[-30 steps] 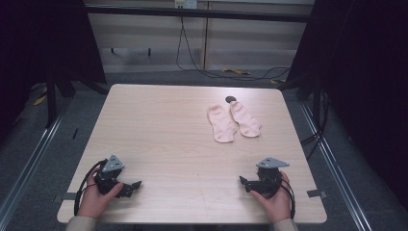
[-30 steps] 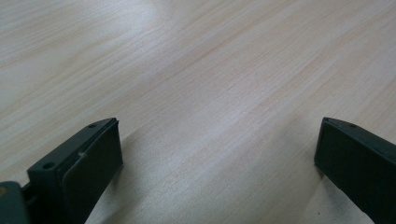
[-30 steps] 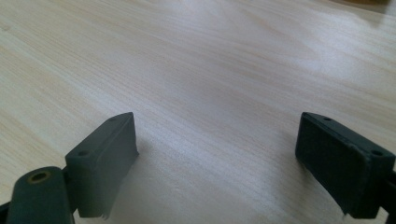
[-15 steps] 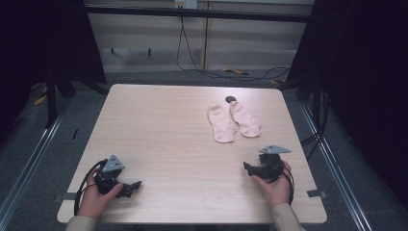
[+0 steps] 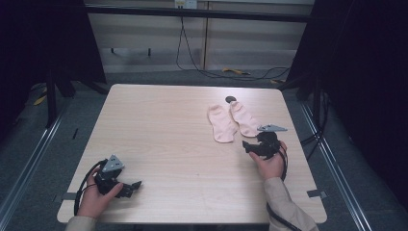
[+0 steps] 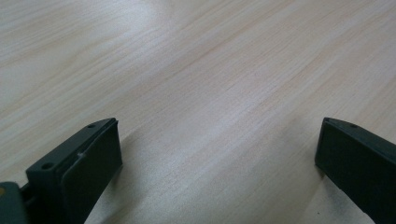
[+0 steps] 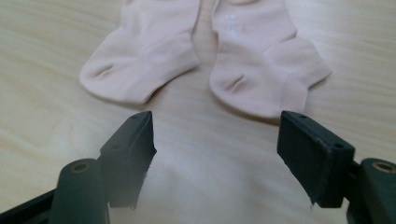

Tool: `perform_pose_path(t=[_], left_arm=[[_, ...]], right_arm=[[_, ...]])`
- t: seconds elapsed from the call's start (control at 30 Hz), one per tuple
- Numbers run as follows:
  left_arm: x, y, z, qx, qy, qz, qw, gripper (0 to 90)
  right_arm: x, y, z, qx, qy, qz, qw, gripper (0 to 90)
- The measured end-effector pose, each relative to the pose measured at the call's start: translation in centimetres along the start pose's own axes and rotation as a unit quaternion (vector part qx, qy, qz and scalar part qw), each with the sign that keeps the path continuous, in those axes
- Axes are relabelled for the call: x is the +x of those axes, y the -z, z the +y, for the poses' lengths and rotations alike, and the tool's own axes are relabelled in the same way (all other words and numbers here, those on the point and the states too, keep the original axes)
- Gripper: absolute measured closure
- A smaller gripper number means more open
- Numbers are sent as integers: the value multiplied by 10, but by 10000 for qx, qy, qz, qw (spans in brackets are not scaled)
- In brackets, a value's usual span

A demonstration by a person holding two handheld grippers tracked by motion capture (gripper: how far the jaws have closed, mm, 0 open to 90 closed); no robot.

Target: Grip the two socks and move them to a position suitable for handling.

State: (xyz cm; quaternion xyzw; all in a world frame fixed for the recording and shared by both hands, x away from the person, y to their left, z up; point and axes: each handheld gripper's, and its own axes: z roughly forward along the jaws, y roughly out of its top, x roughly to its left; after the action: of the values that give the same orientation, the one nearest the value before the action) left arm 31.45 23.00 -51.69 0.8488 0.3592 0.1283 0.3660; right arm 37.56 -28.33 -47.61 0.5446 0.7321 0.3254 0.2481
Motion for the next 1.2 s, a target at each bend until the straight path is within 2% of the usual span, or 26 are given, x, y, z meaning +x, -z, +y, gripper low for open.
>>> perform_pose_path(t=[0.13, 0.3, 0.4, 0.47, 0.67, 0.77, 0.8, 0.97, 1.13, 1.2], left_arm=[[0, 0, 0, 16, -20, -5, 10000, 1], [0, 0, 0, 19, -42, 13, 10000, 0], [1, 0, 0, 20, -66, 25, 10000, 1], [1, 0, 0, 20, -66, 24, 10000, 0], [1, 0, 0, 26, -67, 18, 10000, 1], [1, 0, 0, 29, -74, 5, 10000, 1], [1, 0, 0, 28, -74, 4, 10000, 1], [1, 0, 0, 29, -82, -3, 10000, 0], [1, 0, 0, 29, -84, -1, 10000, 0], [1, 0, 0, 28, -85, -5, 10000, 0]], right_arm=[[-10, -10, 9, -40, -151, -174, 9997, 271], [-16, -24, 22, 16, -56, -343, 9994, 271], [-19, -30, 29, -19, -83, -270, 9996, 271], [-19, -35, 34, 9, 42, -366, 9993, 271], [-20, -53, 48, 114, 198, -422, 9988, 314], [-23, -57, 52, 110, 172, -459, 9987, 350], [-25, -61, 55, 97, 78, -428, 9990, 367], [-26, -73, 61, 167, 112, -517, 9985, 387], [-21, -90, 65, 236, 0, -401, 9989, 380], [-19, -96, 65, 436, 47, -456, 9980, 398]])
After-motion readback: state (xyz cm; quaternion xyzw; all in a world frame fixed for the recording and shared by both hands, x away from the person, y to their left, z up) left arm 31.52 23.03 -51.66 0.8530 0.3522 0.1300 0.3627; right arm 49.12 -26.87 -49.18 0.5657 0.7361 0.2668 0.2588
